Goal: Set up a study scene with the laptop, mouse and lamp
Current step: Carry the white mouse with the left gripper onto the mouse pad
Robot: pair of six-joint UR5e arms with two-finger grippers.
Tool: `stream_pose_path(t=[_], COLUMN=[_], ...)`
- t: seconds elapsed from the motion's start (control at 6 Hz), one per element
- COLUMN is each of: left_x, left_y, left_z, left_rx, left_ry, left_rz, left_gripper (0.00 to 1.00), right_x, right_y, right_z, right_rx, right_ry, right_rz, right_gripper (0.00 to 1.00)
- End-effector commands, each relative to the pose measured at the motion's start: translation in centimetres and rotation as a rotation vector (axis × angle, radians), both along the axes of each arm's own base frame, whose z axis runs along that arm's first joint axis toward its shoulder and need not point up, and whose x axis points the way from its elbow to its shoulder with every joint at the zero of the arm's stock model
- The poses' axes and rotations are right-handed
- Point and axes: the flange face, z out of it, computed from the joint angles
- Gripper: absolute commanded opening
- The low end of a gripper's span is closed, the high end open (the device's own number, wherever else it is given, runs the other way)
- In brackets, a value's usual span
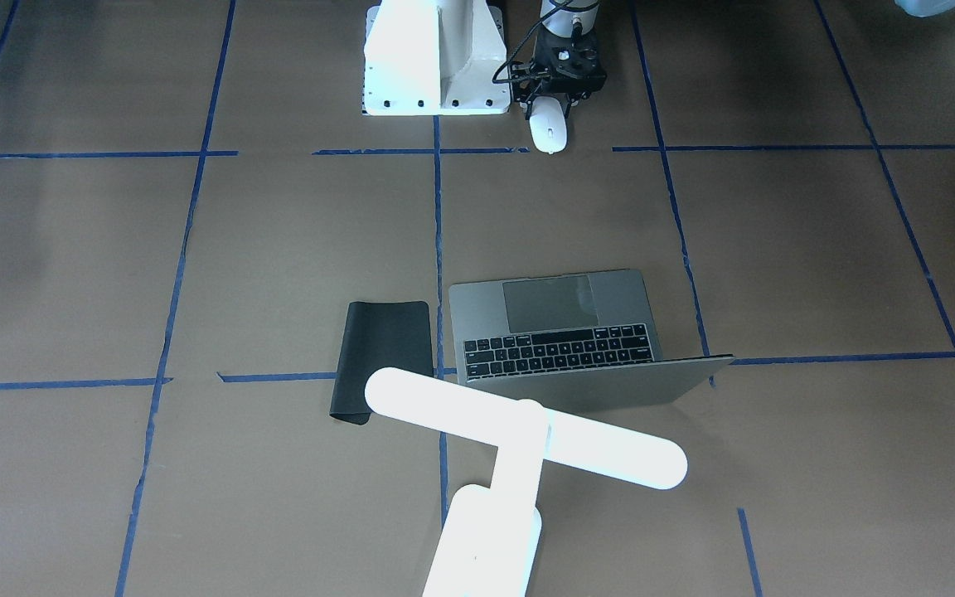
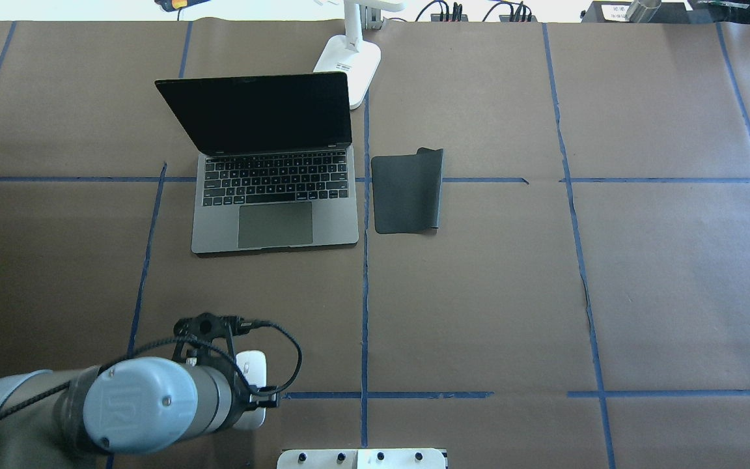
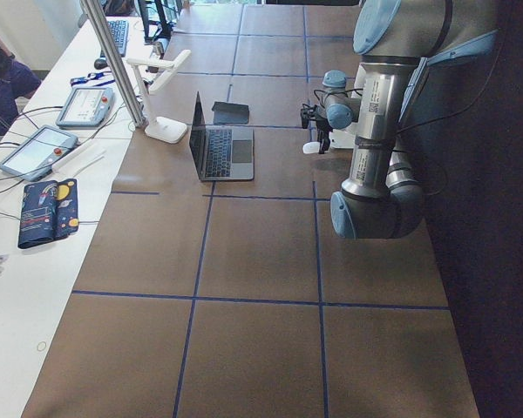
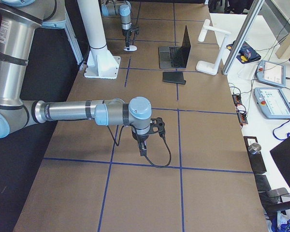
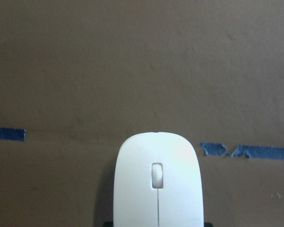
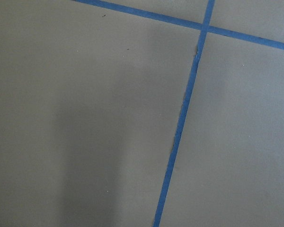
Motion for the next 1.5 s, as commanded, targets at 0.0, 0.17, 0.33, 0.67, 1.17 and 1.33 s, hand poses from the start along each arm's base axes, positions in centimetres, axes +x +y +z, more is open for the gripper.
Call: stream_pose_path(t=[0.0,0.17,0.33,0.67,1.17,1.33], left_x=[0.9,5.0,6.7,12.0,20.3,20.7], left_y=[-6.8,-11.5,-15.8,-22.3,-32.1,-32.6], left_z=[-4.0,-6.1,-9.0,-11.1,-15.6,-15.8], left_rx=[0.081,0.084,0.103,0.147,0.162,0.151], left_ry=[0.036,0.019,0.016,0.049,0.066,0.060], left_rz=[-0.047,-0.072,-0.096,-0.103,-0.151,-0.144], left_gripper=[0.02,0.02,0.02,0.02,0.02,0.13], right_x=[0.0,0.0,0.0,0.0,-0.1,-0.1], right_y=[0.0,0.0,0.0,0.0,0.1,0.1], right_z=[0.0,0.4,0.6,0.9,1.4,1.5], right_rx=[-0.001,-0.007,-0.012,-0.017,-0.027,-0.029], right_ry=[0.000,0.001,0.002,0.004,0.004,0.005], right_rz=[0.000,0.000,0.000,-0.001,-0.004,-0.004], right_gripper=[1.00,1.00,1.00,1.00,1.00,1.00])
